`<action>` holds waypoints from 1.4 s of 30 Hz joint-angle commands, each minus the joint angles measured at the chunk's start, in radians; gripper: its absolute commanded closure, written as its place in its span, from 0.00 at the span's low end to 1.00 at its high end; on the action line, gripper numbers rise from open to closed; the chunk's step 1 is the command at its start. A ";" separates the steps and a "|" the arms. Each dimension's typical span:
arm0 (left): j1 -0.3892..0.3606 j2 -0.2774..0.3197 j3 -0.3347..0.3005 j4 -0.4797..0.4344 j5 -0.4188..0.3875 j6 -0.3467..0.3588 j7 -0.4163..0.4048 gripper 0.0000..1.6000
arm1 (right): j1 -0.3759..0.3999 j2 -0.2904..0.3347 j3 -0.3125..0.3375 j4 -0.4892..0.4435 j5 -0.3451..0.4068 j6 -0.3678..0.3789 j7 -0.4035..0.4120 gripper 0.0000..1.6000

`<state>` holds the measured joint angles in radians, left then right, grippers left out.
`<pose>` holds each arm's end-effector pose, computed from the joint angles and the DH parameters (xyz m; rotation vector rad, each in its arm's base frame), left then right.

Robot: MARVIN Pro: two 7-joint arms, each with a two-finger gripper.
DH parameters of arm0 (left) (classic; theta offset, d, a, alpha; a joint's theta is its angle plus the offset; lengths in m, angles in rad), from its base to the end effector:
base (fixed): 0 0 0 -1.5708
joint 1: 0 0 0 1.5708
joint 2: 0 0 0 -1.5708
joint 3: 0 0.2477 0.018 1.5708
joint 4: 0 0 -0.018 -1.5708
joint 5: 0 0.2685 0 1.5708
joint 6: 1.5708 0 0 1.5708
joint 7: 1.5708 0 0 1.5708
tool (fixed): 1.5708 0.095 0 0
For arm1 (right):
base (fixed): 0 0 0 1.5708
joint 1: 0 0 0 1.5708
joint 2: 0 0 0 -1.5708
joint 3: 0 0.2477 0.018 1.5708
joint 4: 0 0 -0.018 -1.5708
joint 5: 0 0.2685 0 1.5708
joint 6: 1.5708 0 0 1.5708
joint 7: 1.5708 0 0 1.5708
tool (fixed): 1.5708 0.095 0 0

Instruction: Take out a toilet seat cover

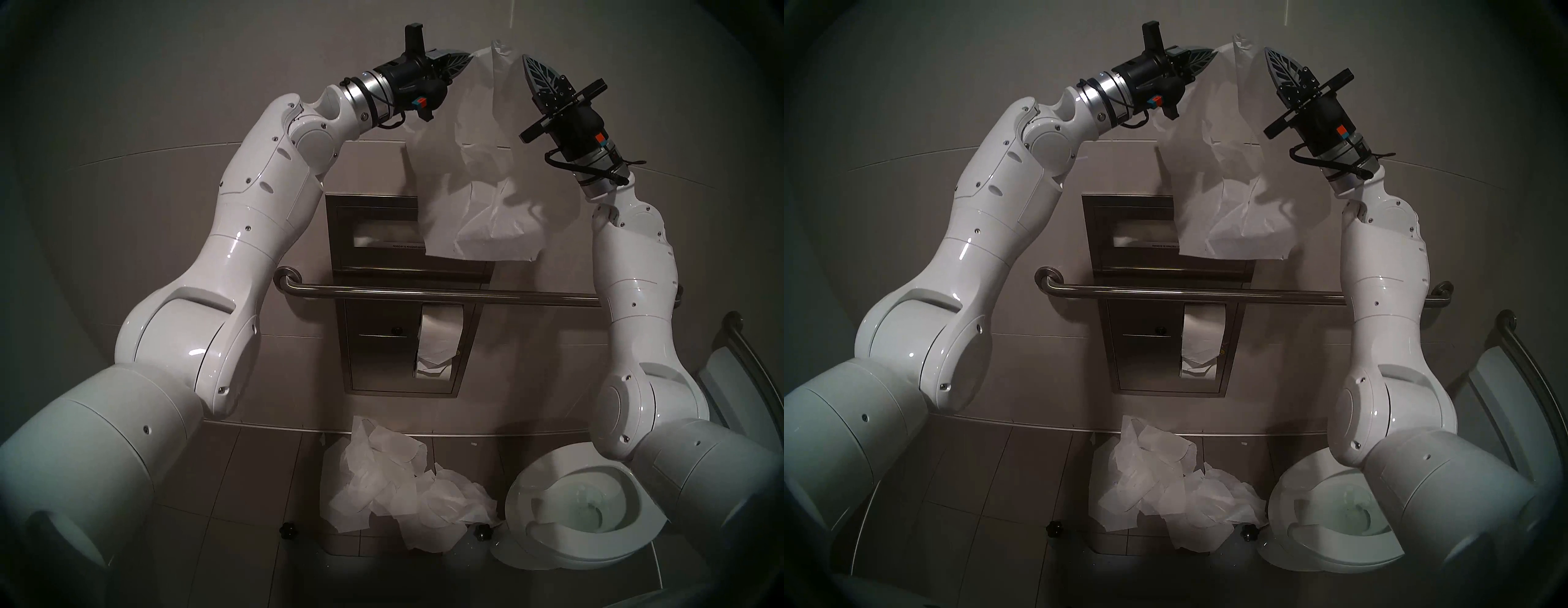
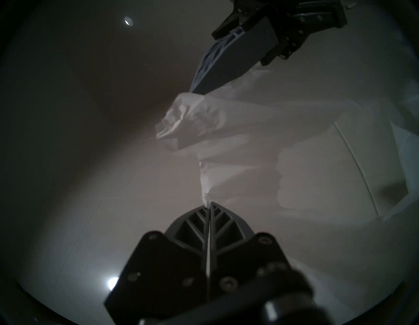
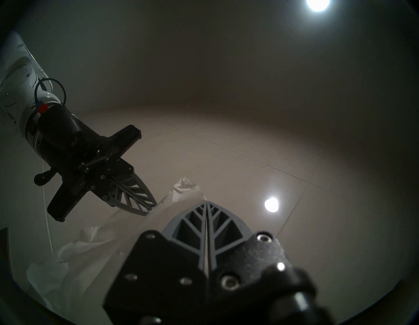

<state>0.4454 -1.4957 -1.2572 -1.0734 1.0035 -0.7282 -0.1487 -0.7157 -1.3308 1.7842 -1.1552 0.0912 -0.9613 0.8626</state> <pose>0.4979 -0.1244 0.0762 -0.1527 1.4692 -2.0614 0.4545 -0.0799 0.0274 0.3418 1.0780 2.7242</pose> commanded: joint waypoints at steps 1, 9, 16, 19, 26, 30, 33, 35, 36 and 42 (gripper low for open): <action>0.028 0.004 -0.027 -0.110 -0.034 0.047 -0.044 1.00 | -0.069 0.012 0.025 -0.122 0.027 0.001 0.008 1.00; 0.104 -0.004 -0.047 -0.206 -0.085 0.135 -0.180 1.00 | -0.192 -0.003 0.060 -0.220 0.012 0.001 -0.008 1.00; 0.134 -0.019 -0.060 -0.256 -0.125 0.202 -0.290 1.00 | -0.248 -0.026 0.076 -0.245 -0.009 0.001 -0.014 1.00; 0.146 -0.025 -0.061 -0.267 -0.146 0.214 -0.329 1.00 | -0.255 -0.034 0.081 -0.252 -0.022 0.001 -0.017 1.00; 0.163 -0.029 -0.067 -0.289 -0.163 0.236 -0.380 1.00 | -0.262 -0.053 0.093 -0.252 -0.051 0.001 -0.023 1.00; 0.171 -0.027 -0.074 -0.294 -0.172 0.247 -0.403 1.00 | -0.265 -0.062 0.100 -0.254 -0.063 0.001 -0.025 1.00; 0.174 -0.024 -0.079 -0.300 -0.170 0.254 -0.410 1.00 | -0.264 -0.068 0.105 -0.254 -0.069 0.001 -0.026 1.00; 0.175 -0.023 -0.085 -0.302 -0.168 0.263 -0.414 1.00 | -0.264 -0.071 0.108 -0.255 -0.073 0.001 -0.025 1.00; 0.176 -0.022 -0.087 -0.302 -0.168 0.264 -0.416 1.00 | -0.264 -0.073 0.109 -0.255 -0.074 0.001 -0.025 1.00; 0.181 -0.021 -0.093 -0.310 -0.164 0.274 -0.424 1.00 | -0.266 -0.082 0.116 -0.258 -0.083 0.001 -0.025 1.00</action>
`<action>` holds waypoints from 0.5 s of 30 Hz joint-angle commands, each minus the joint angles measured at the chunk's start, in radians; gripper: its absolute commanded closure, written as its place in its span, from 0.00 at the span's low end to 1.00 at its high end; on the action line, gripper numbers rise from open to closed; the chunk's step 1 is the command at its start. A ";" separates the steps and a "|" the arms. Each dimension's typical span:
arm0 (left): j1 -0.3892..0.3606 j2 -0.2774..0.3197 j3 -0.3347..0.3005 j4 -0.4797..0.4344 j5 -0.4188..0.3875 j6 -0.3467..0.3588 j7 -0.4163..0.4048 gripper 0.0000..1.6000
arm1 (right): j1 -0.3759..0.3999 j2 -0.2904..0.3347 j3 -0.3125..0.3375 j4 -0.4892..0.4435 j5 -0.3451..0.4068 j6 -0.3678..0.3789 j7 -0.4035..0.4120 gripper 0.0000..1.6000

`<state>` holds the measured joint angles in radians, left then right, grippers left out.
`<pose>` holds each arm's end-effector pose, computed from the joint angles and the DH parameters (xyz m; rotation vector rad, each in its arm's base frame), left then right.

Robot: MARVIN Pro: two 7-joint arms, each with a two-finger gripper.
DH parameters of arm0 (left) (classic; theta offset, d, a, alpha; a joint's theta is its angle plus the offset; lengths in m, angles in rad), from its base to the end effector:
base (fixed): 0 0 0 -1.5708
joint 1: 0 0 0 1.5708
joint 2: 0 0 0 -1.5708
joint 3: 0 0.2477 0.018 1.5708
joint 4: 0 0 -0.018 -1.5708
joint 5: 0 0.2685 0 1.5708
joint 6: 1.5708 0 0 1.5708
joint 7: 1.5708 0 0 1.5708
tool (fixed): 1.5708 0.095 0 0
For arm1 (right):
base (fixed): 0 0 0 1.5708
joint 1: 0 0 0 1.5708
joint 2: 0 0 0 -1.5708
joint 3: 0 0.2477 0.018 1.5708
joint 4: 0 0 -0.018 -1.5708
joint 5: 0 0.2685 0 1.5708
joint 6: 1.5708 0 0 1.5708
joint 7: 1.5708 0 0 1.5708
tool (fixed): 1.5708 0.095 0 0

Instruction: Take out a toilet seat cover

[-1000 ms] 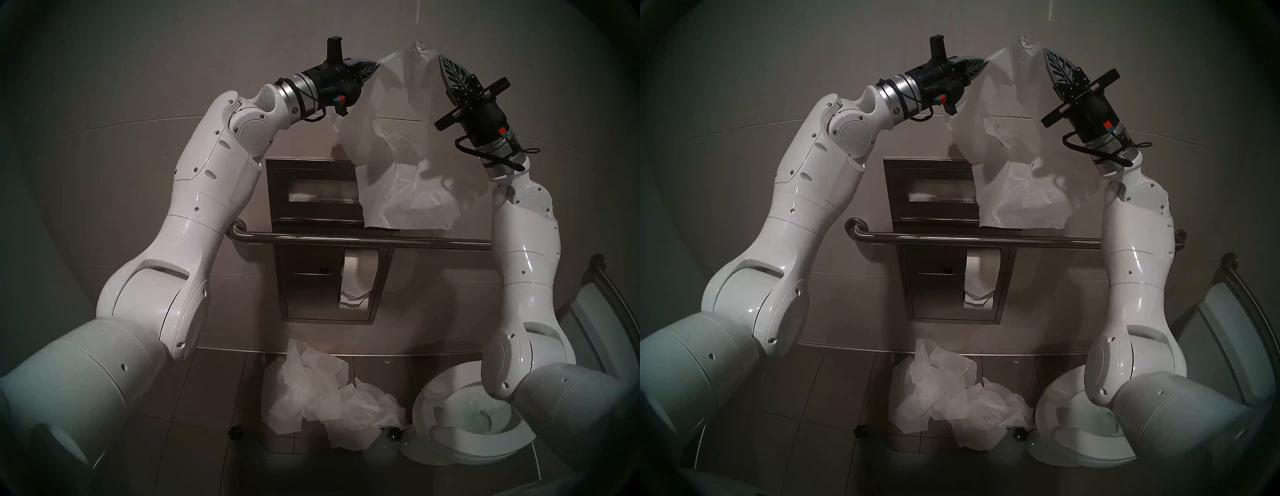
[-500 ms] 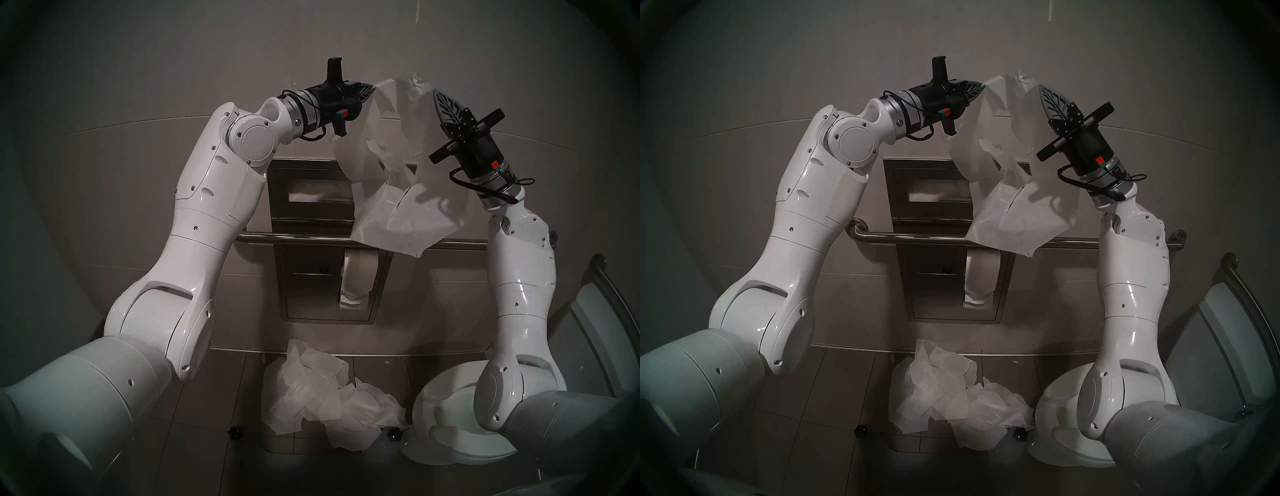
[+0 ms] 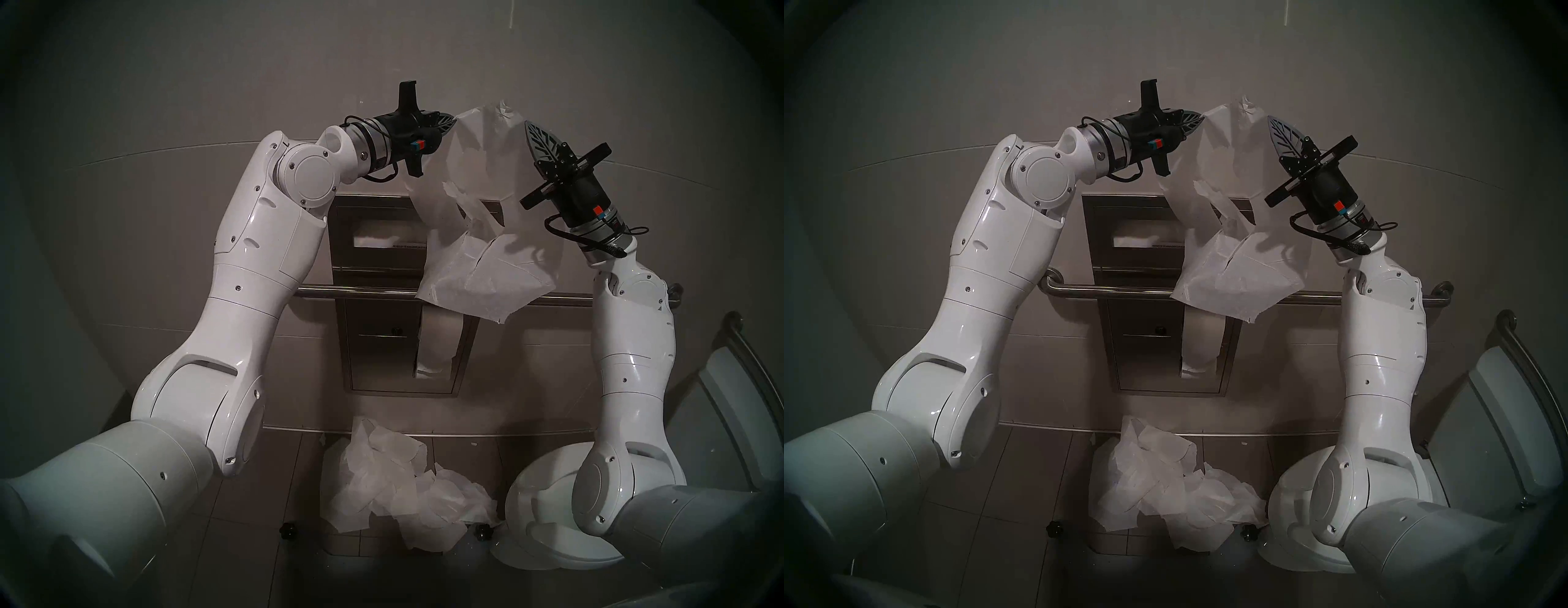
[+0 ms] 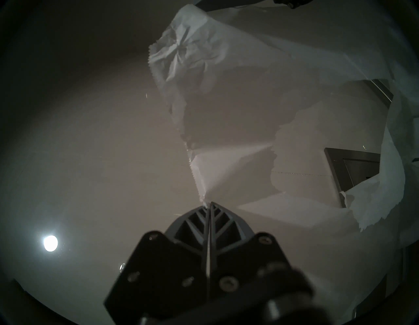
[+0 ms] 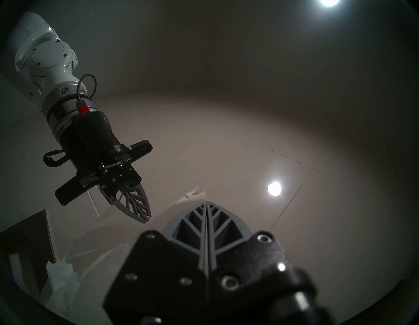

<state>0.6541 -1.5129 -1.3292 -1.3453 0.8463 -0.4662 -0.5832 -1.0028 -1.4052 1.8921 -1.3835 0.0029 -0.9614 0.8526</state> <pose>0.4814 -0.1204 0.0299 -0.5966 1.6430 -1.9972 0.4185 -0.0786 -0.0439 0.4744 1.0819 2.6540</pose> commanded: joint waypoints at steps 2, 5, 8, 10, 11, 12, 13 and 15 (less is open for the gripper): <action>-0.026 -0.002 -0.022 -0.041 -0.005 0.015 0.009 1.00 | 0.021 -0.010 0.011 -0.031 0.002 0.001 -0.013 1.00; -0.031 -0.001 -0.023 -0.029 0.001 0.015 0.016 1.00 | 0.023 -0.015 0.013 -0.026 0.003 0.001 -0.011 1.00; -0.035 -0.002 -0.024 -0.011 0.005 0.014 0.022 1.00 | 0.025 -0.016 0.012 -0.021 0.007 0.001 -0.009 1.00; -0.037 -0.002 -0.024 -0.002 0.007 0.011 0.026 1.00 | 0.025 -0.016 0.011 -0.019 0.011 0.001 -0.006 1.00; -0.037 -0.002 -0.024 0.001 0.009 0.008 0.030 1.00 | 0.025 -0.017 0.012 -0.018 0.012 0.001 -0.005 1.00; -0.037 -0.002 -0.023 0.003 0.010 0.007 0.032 1.00 | 0.024 -0.018 0.012 -0.018 0.012 0.001 -0.005 1.00; -0.038 -0.001 -0.021 0.006 0.014 0.003 0.036 1.00 | 0.023 -0.018 0.012 -0.016 0.017 0.001 -0.004 1.00; -0.040 -0.002 -0.019 0.012 0.015 0.000 0.039 1.00 | 0.022 -0.019 0.014 -0.016 0.021 0.001 -0.003 1.00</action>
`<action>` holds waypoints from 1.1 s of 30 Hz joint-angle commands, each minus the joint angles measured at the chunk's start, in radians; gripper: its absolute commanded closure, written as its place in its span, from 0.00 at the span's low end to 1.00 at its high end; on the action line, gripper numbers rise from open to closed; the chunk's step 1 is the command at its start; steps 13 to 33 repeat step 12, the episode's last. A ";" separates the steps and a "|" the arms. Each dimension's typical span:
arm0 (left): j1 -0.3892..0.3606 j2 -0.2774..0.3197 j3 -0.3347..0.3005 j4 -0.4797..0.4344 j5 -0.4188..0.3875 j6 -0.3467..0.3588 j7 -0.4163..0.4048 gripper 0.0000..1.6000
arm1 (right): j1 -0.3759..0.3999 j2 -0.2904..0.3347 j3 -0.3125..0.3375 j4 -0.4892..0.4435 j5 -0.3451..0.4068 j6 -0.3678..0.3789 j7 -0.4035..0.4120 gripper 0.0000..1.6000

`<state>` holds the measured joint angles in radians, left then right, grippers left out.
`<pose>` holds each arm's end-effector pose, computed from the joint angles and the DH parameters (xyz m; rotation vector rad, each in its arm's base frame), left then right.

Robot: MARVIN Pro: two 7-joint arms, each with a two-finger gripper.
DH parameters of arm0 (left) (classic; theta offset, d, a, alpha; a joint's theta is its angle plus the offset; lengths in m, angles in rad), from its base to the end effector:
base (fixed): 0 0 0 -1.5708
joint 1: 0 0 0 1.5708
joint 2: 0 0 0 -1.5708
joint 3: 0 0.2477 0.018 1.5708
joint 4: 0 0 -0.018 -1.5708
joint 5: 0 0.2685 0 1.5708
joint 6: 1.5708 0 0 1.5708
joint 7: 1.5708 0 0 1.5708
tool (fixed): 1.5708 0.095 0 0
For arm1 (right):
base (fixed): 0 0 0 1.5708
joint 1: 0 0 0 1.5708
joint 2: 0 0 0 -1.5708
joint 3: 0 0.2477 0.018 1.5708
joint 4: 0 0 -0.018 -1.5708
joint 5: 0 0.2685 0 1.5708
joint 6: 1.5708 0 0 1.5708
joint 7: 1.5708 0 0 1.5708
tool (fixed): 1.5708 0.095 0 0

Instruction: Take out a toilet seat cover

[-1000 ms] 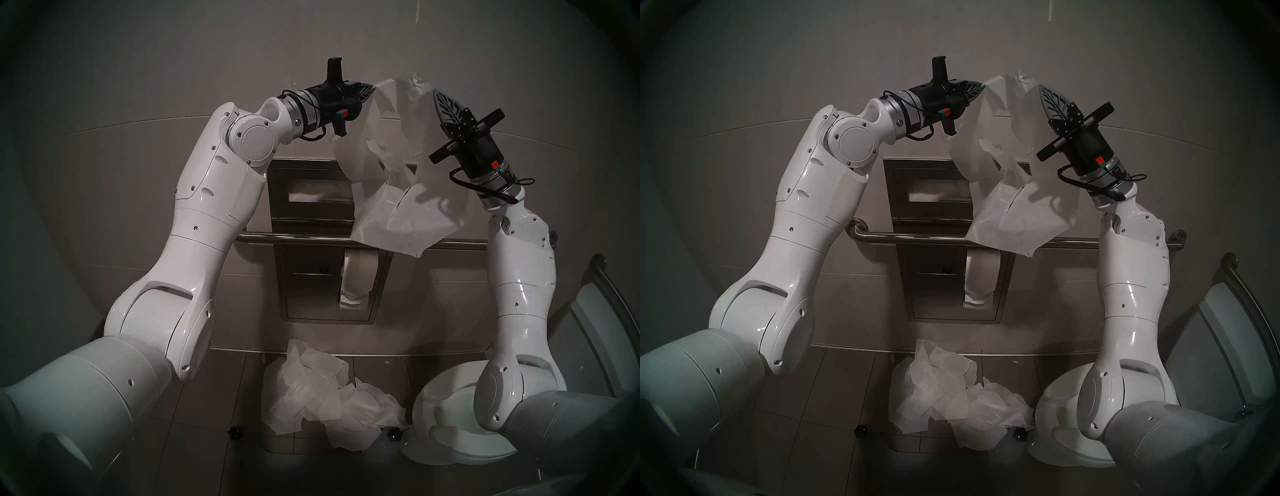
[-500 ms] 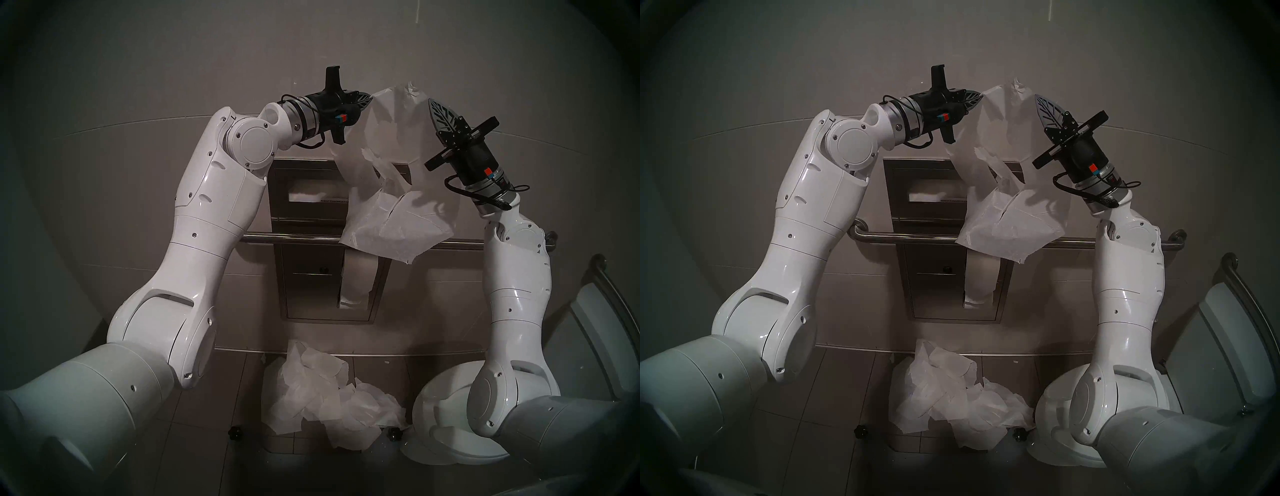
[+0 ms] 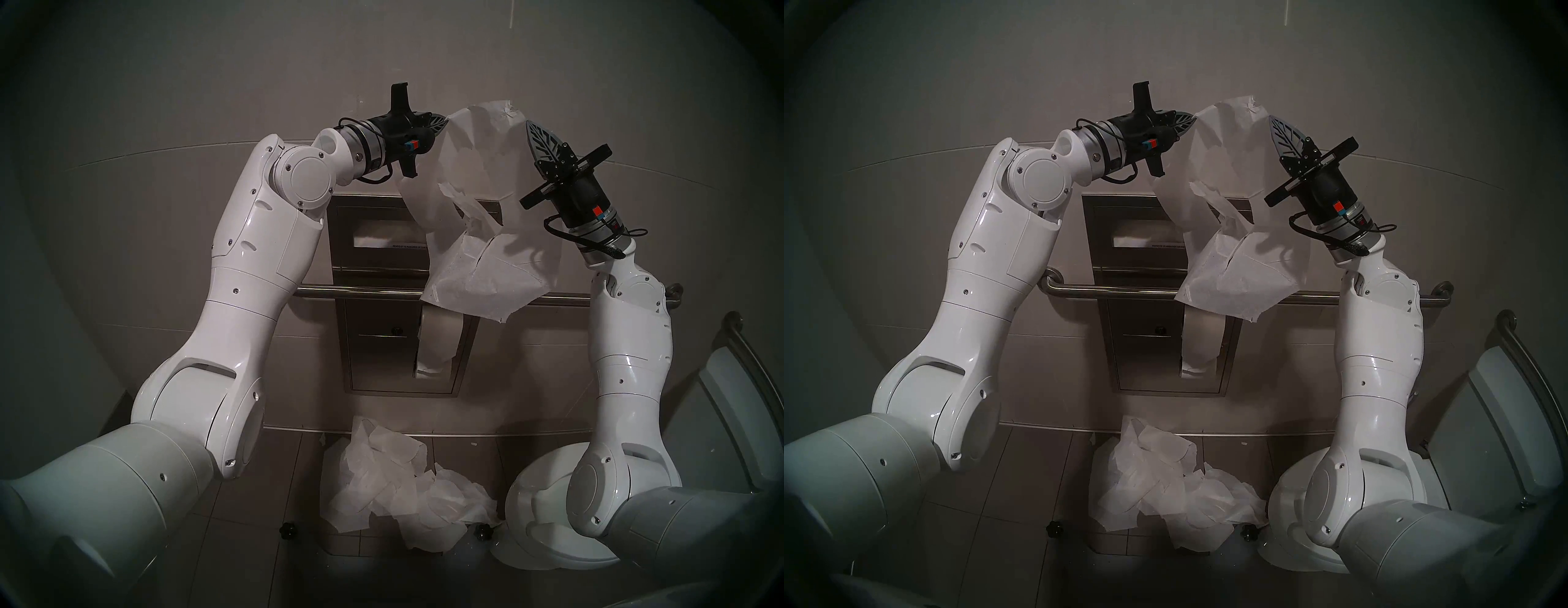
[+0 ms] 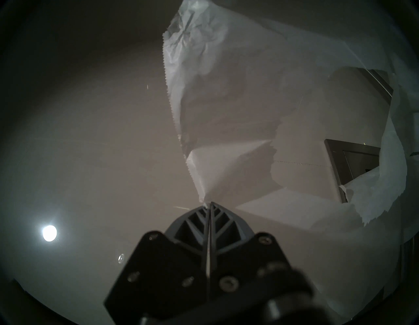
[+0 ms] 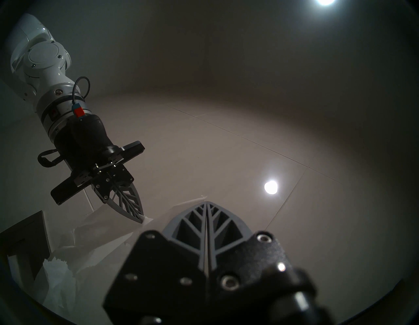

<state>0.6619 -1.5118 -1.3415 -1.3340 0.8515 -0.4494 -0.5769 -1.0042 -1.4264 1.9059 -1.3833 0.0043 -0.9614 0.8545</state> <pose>0.4859 -0.1145 0.0247 -0.6454 1.6255 -1.9932 0.4185 -0.0775 -0.0456 0.4783 1.0505 2.6710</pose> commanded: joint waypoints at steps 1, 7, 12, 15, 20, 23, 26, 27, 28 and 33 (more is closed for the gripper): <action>-0.048 -0.003 -0.007 0.003 0.011 -0.018 0.033 1.00 | 0.022 0.002 0.000 -0.016 0.020 0.001 -0.004 1.00; -0.052 -0.006 -0.006 0.010 0.027 -0.028 0.041 1.00 | 0.019 0.000 0.006 -0.006 0.076 0.001 -0.004 1.00; -0.055 -0.009 -0.008 0.016 0.037 -0.038 0.045 1.00 | 0.014 0.010 0.000 -0.002 0.092 0.001 0.016 1.00; -0.055 -0.009 -0.008 0.016 0.037 -0.038 0.045 1.00 | 0.014 0.010 0.000 -0.002 0.092 0.001 0.016 1.00; -0.055 -0.009 -0.008 0.016 0.037 -0.038 0.045 1.00 | 0.014 0.010 0.000 -0.002 0.092 0.001 0.016 1.00; -0.055 -0.009 -0.008 0.016 0.037 -0.038 0.045 1.00 | 0.014 0.010 0.000 -0.002 0.092 0.001 0.016 1.00; -0.055 -0.009 -0.008 0.016 0.037 -0.038 0.045 1.00 | 0.014 0.010 0.000 -0.002 0.092 0.001 0.016 1.00; -0.055 -0.009 -0.008 0.016 0.037 -0.038 0.045 1.00 | 0.014 0.010 0.000 -0.002 0.092 0.001 0.016 1.00; -0.055 -0.009 -0.008 0.016 0.037 -0.038 0.045 1.00 | 0.014 0.010 0.000 -0.002 0.092 0.001 0.016 1.00; -0.055 -0.009 -0.008 0.016 0.037 -0.038 0.045 1.00 | 0.014 0.010 0.000 -0.002 0.092 0.001 0.016 1.00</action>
